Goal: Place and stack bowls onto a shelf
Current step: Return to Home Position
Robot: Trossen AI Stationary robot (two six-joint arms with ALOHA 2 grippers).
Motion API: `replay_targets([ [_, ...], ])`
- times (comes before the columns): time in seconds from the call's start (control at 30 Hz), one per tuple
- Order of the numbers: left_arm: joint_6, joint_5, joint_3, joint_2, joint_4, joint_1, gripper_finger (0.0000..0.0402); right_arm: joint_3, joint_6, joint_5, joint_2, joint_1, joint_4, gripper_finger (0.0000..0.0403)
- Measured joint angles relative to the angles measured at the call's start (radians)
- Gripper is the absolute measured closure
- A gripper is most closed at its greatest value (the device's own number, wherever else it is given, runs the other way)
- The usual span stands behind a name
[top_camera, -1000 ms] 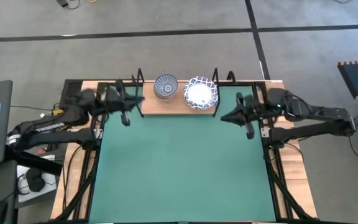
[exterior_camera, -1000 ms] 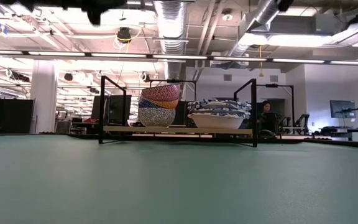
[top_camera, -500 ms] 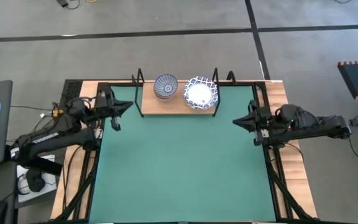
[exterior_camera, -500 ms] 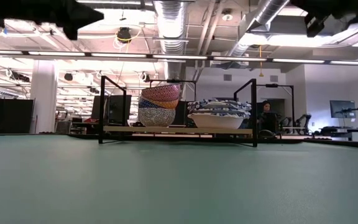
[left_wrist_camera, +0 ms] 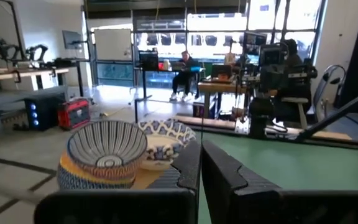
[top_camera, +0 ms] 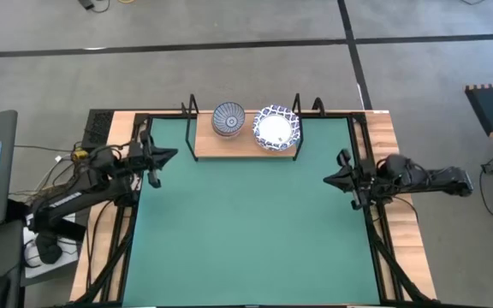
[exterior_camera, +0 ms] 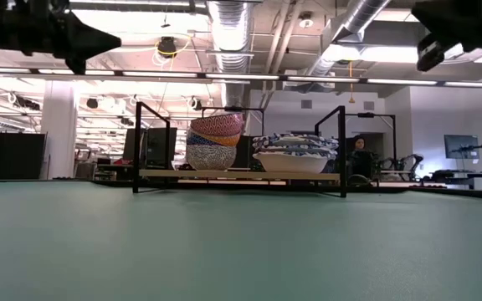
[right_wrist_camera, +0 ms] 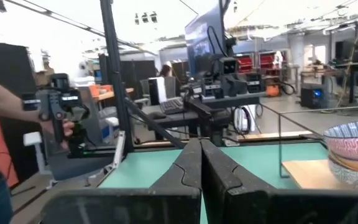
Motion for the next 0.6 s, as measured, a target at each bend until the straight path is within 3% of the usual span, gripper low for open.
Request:
replay_targets([
  [0.17,-0.008,-0.006,0.0,-0.105,-0.147,0.0,0.0401,-0.071,0.054,-0.001,-0.054,0.002,0.036,0.0384],
  [0.27,-0.009,-0.002,0.0,-0.099,-0.172,-0.001,0.0401,-0.119,0.069,-0.001,-0.063,0.011,0.105,0.0384],
  [0.6,-0.054,0.034,-0.101,-0.101,-0.034,-0.004,0.0401,-0.157,0.057,-0.011,-0.053,0.1,0.167,0.0383],
])
